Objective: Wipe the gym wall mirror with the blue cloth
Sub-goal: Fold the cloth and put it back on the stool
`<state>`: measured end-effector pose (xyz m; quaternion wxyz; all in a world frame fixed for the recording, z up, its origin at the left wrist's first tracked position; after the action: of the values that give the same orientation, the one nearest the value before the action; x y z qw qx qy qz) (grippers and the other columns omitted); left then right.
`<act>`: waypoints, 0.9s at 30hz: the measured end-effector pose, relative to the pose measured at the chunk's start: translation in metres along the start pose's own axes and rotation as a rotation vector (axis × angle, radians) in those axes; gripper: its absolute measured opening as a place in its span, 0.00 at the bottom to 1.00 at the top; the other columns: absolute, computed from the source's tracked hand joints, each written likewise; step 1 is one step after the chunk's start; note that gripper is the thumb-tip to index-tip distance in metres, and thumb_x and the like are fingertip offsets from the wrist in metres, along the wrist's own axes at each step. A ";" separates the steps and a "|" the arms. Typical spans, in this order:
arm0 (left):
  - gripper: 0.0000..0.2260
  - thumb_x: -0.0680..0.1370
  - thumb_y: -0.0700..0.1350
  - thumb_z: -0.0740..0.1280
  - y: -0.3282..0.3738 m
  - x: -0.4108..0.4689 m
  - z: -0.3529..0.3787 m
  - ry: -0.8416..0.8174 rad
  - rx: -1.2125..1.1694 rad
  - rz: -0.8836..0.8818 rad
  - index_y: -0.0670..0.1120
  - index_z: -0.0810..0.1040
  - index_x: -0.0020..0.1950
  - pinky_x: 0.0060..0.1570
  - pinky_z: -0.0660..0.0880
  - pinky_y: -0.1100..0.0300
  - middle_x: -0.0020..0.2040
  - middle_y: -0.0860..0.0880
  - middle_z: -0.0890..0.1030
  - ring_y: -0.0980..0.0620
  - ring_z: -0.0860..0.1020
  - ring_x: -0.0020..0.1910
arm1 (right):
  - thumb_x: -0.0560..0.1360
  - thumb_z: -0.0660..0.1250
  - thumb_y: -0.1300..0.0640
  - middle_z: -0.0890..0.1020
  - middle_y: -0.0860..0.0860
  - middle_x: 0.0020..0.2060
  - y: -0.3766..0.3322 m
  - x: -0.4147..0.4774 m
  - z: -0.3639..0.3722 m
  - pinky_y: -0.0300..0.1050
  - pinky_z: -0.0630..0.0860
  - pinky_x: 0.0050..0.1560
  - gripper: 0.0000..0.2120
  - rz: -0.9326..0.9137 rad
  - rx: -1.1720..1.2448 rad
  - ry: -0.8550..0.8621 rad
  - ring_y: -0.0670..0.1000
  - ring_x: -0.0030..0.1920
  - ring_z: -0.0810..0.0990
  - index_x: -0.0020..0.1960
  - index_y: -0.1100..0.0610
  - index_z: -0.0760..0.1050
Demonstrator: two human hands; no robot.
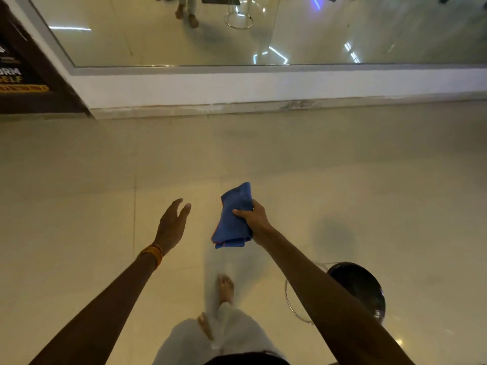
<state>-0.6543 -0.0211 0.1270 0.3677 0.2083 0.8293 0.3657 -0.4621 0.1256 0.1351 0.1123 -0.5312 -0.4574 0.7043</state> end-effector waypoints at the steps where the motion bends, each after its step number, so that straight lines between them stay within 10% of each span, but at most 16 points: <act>1: 0.25 0.86 0.55 0.58 -0.003 -0.009 0.004 0.001 0.005 -0.002 0.45 0.64 0.80 0.76 0.62 0.48 0.79 0.43 0.67 0.42 0.66 0.78 | 0.78 0.69 0.67 0.79 0.56 0.61 0.006 -0.008 -0.006 0.49 0.80 0.53 0.17 0.007 -0.020 -0.007 0.60 0.62 0.79 0.65 0.58 0.73; 17: 0.23 0.86 0.53 0.58 -0.030 -0.168 0.093 -0.015 -0.064 0.035 0.44 0.66 0.79 0.75 0.62 0.51 0.78 0.42 0.68 0.42 0.66 0.77 | 0.78 0.70 0.66 0.82 0.59 0.62 0.101 -0.157 -0.108 0.43 0.80 0.48 0.18 0.002 -0.005 0.048 0.51 0.50 0.82 0.67 0.58 0.75; 27: 0.23 0.86 0.54 0.58 -0.013 -0.223 0.183 -0.025 -0.042 0.056 0.44 0.68 0.78 0.74 0.63 0.50 0.77 0.41 0.70 0.42 0.67 0.76 | 0.77 0.70 0.67 0.78 0.52 0.59 0.140 -0.197 -0.220 0.48 0.75 0.58 0.22 -0.045 -0.017 0.103 0.56 0.63 0.77 0.69 0.60 0.71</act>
<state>-0.3727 -0.0835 0.1349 0.3718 0.2284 0.8106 0.3906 -0.1482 0.0366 0.1511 0.1472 -0.5574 -0.4686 0.6694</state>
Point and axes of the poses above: each hand's wrist, its own x-axis towards the middle knuckle, its own z-axis out of the palm, y = z × x, the point moved 7 cm from there along x, towards the middle knuckle
